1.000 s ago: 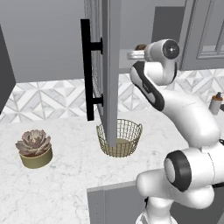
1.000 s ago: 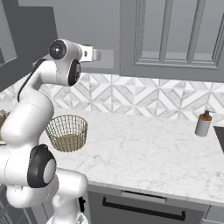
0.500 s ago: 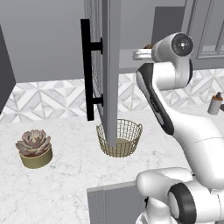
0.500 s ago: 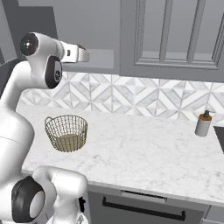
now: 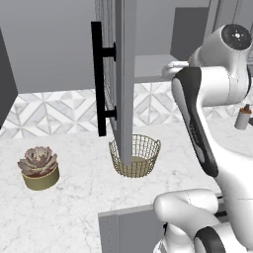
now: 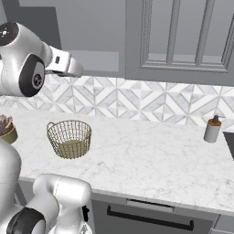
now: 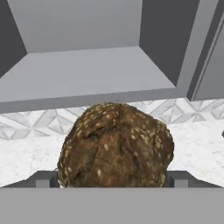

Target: Open the cabinet, pick up the bread from the cabinet and place it in the basket. Then move the basket to the dining counter.

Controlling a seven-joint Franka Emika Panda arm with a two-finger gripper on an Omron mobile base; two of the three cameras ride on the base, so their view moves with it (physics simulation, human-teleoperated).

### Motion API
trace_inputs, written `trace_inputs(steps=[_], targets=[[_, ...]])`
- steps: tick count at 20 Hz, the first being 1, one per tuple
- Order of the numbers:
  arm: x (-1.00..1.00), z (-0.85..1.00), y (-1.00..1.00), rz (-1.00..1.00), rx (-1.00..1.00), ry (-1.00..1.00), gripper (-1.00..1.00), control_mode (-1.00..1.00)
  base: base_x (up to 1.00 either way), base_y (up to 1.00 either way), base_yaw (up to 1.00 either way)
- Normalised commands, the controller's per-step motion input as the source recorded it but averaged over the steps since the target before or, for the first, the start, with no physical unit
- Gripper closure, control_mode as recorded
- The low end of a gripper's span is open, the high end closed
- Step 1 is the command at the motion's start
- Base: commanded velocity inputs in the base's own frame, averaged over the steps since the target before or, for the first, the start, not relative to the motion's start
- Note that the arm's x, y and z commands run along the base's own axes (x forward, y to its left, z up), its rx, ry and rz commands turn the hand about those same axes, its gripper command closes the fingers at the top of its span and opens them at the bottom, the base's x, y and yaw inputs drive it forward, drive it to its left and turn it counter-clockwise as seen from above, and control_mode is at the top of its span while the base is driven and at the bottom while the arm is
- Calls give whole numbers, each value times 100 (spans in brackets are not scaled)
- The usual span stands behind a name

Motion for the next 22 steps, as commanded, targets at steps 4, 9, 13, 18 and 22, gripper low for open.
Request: trace_inputs(steps=[4, 9, 13, 18, 22], targets=[[-97, -31, 0, 0, 0, 22, 100, -100, 0, 0, 0], [-79, -65, 7, 0, 0, 24, 100, -100, 0, 0, 0], [-1, -78, 20, 0, -6, 27, 100, -100, 0, 0, 0], [62, -69, 2, 0, -2, 25, 100, -100, 0, 0, 0], [99, -85, 0, 11, 0, 26, 100, -100, 0, 0, 0]])
